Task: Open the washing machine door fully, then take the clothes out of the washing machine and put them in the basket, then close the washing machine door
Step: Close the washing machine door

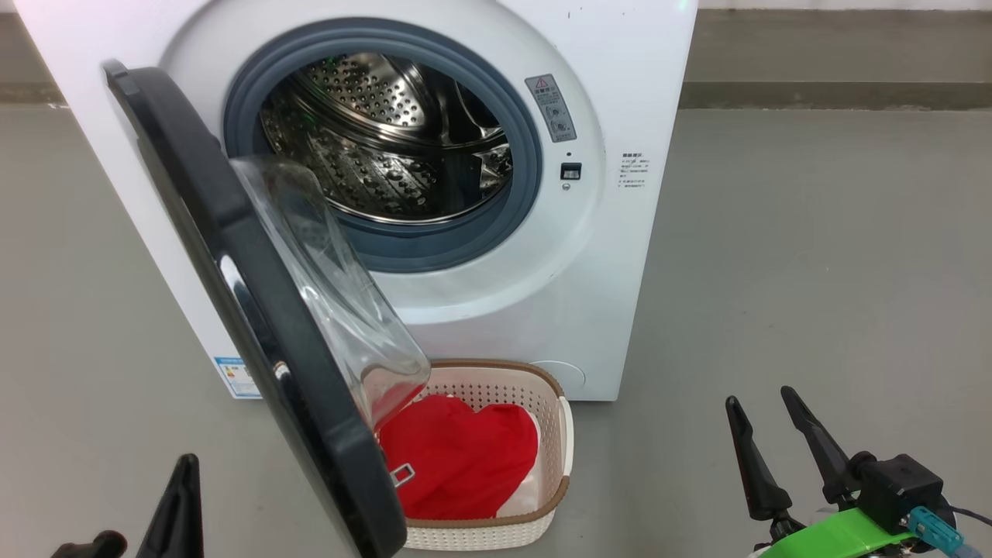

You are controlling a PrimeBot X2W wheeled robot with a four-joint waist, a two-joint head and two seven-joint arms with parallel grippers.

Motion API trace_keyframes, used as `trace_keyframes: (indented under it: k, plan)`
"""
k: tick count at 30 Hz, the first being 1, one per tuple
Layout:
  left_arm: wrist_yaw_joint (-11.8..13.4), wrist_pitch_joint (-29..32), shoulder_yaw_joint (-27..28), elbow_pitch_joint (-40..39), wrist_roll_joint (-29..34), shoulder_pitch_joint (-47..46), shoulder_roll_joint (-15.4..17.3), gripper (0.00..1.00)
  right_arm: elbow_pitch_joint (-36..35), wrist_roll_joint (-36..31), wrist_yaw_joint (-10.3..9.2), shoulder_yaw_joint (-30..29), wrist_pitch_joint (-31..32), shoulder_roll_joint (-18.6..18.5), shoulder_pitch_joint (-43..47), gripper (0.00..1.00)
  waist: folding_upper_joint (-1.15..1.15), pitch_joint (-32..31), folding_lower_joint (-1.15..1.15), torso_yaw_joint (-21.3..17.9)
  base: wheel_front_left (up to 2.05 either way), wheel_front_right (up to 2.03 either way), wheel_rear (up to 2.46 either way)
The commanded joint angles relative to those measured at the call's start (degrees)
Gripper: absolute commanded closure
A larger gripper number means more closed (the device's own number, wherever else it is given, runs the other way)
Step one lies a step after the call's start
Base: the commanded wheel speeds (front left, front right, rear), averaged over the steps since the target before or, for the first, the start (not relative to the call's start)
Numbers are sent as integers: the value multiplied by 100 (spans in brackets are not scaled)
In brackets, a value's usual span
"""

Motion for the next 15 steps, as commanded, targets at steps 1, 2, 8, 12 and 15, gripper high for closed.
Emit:
trace_keyframes:
  k: [1, 2, 8, 12, 15]
  plan:
    - [-31, -70, 195, -156, -146, -281, 57, 100, -152, -22, 37, 122, -37, -55, -178, 0, 0, 11, 0, -1, 0, 0, 0]
    - [-31, -70, 225, -156, -301, -329, 31, 100, -153, -20, 37, 121, -37, -53, -177, 0, 0, 17, 0, -1, 0, 0, 0]
    - [-31, 717, 442, -352, -1787, -664, -130, 100, -155, -10, 37, 94, -37, -42, -162, 0, 0, 27, 0, -2, 0, 0, 0]
    - [127, 1665, 782, -686, -3491, -898, -228, 100, -149, -8, 37, 86, -37, -33, -144, 0, 0, 10, 0, -5, 0, 0, 0]
    - [482, 2208, 985, -1067, -4696, -1016, -250, 100, -149, -1, 37, 88, -37, -25, -138, 0, 0, -3, 0, -22, 0, 0, 0]
